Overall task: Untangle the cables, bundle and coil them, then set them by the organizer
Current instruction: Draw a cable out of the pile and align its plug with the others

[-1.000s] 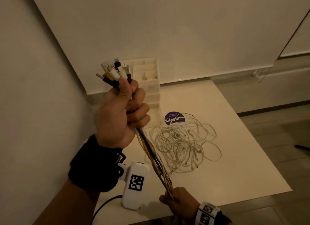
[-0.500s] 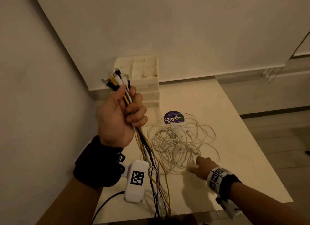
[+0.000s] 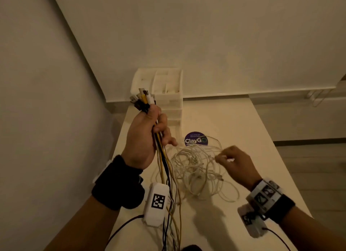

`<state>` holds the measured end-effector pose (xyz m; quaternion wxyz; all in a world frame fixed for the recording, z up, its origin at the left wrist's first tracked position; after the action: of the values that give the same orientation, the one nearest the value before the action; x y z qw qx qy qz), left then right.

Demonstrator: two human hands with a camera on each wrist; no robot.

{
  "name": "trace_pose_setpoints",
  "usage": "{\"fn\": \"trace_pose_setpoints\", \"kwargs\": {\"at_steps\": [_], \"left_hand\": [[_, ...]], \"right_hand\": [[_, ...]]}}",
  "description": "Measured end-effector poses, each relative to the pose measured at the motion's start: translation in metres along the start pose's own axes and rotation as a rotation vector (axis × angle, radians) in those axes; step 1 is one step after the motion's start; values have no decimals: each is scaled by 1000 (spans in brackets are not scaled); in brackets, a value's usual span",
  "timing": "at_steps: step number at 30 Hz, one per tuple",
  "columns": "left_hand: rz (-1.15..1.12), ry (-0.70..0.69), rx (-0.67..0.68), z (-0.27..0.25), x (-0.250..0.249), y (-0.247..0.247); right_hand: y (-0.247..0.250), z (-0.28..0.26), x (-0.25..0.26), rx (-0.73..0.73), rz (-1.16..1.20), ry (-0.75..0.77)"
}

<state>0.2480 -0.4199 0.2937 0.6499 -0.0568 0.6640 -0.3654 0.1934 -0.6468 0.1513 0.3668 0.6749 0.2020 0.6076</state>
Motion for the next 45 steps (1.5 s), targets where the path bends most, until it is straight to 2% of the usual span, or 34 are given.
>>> {"fn": "trace_pose_setpoints", "kwargs": {"at_steps": [2, 5, 7, 10, 14, 17, 20, 24, 27, 31, 37, 41, 45], "left_hand": [[27, 5, -16, 5, 7, -4], [76, 38, -46, 12, 13, -9], [72, 47, -52, 16, 15, -10], [9, 75, -33, 21, 17, -9], [-12, 116, -10, 25, 20, -9], [-21, 148, -4, 25, 24, -8], [-63, 173, 17, 24, 26, -7], [-75, 195, 37, 23, 25, -2], [-47, 198, 50, 22, 25, 1], [93, 151, 64, 19, 22, 0], [318, 185, 81, 18, 28, -2], [315, 267, 90, 18, 40, 1], [328, 282, 17, 18, 45, 12]], "right_hand": [[30, 14, 21, -62, 475, -92], [41, 27, 64, 31, 1146, -197], [44, 27, 96, 106, 1368, -213], [41, 23, 132, 161, 1436, -180], [35, 16, 159, 201, 1414, -157], [32, 12, 175, 240, 1342, -75], [32, 12, 182, 212, 1235, 12], [27, 12, 186, 194, 1210, 57], [32, 9, 195, 109, 1076, 145], [39, 0, 208, -54, 699, 262], [33, 1, 211, -128, 224, 292], [36, -1, 208, -184, 204, 249], [33, 2, 203, -179, 226, 203]]}}
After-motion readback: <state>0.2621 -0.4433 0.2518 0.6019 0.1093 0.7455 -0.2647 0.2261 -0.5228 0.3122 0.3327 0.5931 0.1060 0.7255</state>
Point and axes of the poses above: each hand's wrist, its own z-axis towards the middle knuckle, its own y-axis out of the back of the hand, x = y × z, the point moved 10 cm from there along z, towards the middle knuckle, and after that the axes turned 7 degrees about -z, right-handed, at the moved point
